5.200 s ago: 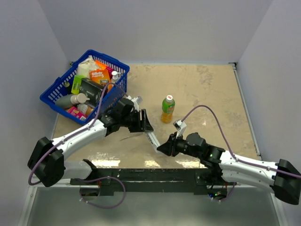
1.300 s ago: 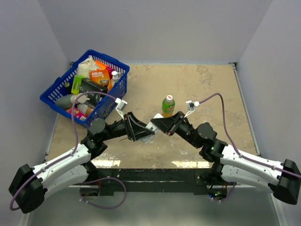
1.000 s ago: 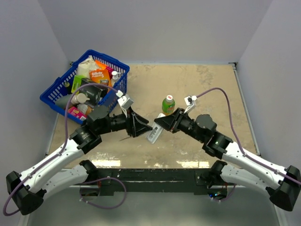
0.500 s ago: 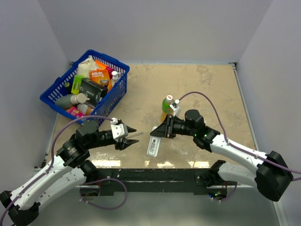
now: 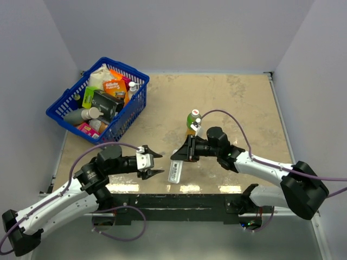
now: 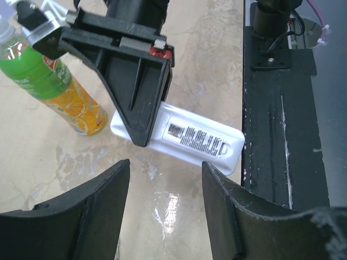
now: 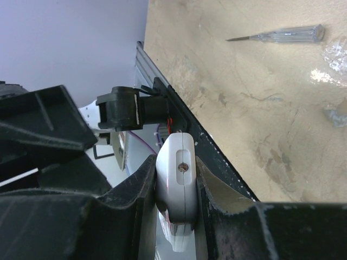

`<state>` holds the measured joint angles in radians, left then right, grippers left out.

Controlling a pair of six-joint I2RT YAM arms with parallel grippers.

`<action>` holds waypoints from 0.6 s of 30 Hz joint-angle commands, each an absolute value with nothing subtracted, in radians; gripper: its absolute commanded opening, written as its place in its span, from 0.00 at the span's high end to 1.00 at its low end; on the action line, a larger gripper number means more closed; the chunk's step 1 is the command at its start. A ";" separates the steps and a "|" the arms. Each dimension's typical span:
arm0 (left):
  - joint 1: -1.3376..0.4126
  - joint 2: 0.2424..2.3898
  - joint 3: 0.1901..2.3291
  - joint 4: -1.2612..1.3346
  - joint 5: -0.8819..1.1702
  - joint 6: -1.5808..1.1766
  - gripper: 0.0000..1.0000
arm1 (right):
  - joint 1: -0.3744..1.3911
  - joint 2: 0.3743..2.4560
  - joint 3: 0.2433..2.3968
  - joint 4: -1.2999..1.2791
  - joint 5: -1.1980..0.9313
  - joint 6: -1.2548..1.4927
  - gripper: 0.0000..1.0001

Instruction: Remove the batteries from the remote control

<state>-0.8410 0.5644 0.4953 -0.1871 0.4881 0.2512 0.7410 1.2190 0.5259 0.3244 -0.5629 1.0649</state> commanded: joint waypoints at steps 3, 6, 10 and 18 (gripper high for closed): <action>-0.968 0.592 0.471 -0.092 0.374 0.310 0.40 | 0.741 1.261 0.568 0.405 -0.591 1.085 1.00; -1.035 0.588 0.448 -0.071 0.330 0.310 0.38 | 0.742 1.273 0.566 0.413 -0.591 1.086 1.00; -1.074 0.636 0.439 -0.058 0.305 0.314 0.33 | 0.742 1.272 0.563 0.413 -0.591 1.089 1.00; -1.101 0.675 0.443 -0.028 0.218 0.348 0.34 | 0.741 1.275 0.558 0.423 -0.601 1.092 1.00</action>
<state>-1.0889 0.6636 0.4423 -0.1116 0.2787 0.3058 0.7410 1.2823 0.5266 0.3645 -0.5694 1.0794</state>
